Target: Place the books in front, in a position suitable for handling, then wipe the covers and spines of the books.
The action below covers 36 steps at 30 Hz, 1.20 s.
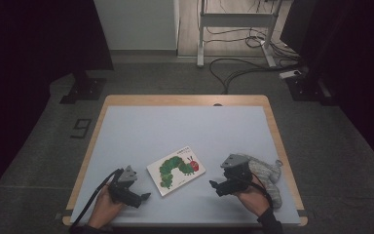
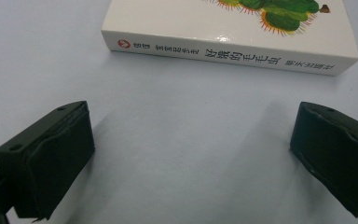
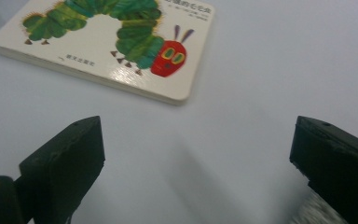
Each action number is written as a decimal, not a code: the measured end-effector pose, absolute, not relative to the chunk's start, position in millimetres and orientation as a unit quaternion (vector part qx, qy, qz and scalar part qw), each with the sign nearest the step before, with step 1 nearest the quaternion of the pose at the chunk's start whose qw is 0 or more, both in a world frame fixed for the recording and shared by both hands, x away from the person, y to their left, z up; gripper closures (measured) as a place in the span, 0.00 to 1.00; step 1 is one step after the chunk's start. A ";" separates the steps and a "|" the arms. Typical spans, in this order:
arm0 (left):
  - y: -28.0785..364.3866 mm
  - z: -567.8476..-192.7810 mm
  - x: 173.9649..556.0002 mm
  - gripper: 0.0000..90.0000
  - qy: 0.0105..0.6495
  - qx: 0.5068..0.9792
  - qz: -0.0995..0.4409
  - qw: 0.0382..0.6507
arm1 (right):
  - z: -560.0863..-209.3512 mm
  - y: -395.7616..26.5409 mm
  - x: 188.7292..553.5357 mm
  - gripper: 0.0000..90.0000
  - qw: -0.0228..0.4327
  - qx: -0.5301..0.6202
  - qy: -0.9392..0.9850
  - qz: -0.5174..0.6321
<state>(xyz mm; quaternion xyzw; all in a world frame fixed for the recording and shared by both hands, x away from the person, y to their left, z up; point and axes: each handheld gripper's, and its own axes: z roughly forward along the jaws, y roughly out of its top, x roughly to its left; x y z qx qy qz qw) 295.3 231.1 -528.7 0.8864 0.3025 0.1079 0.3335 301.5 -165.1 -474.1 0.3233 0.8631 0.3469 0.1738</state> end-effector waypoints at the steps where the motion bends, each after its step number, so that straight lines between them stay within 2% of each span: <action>1: 231.1 -528.8 295.2 0.00 0.303 0.886 0.108 0.334 | -472.4 -168.9 300.9 0.03 0.176 0.323 0.863 0.345; 13: 231.1 -529.1 294.8 0.00 0.303 0.886 0.109 0.334 | -459.0 -215.7 295.7 0.02 0.215 0.360 0.846 0.330; 23: 231.2 -529.1 294.9 0.00 0.302 0.886 0.109 0.334 | -467.5 -250.3 294.8 0.00 0.224 0.406 0.836 0.294; 33: 231.2 -529.2 295.0 0.00 0.302 0.886 0.109 0.334 | -505.8 -269.7 307.3 0.00 0.186 0.426 0.843 0.269; 36: 231.2 -529.2 294.9 0.00 0.303 0.886 0.109 0.334 | -514.7 -271.9 312.3 0.10 0.156 0.430 0.844 0.281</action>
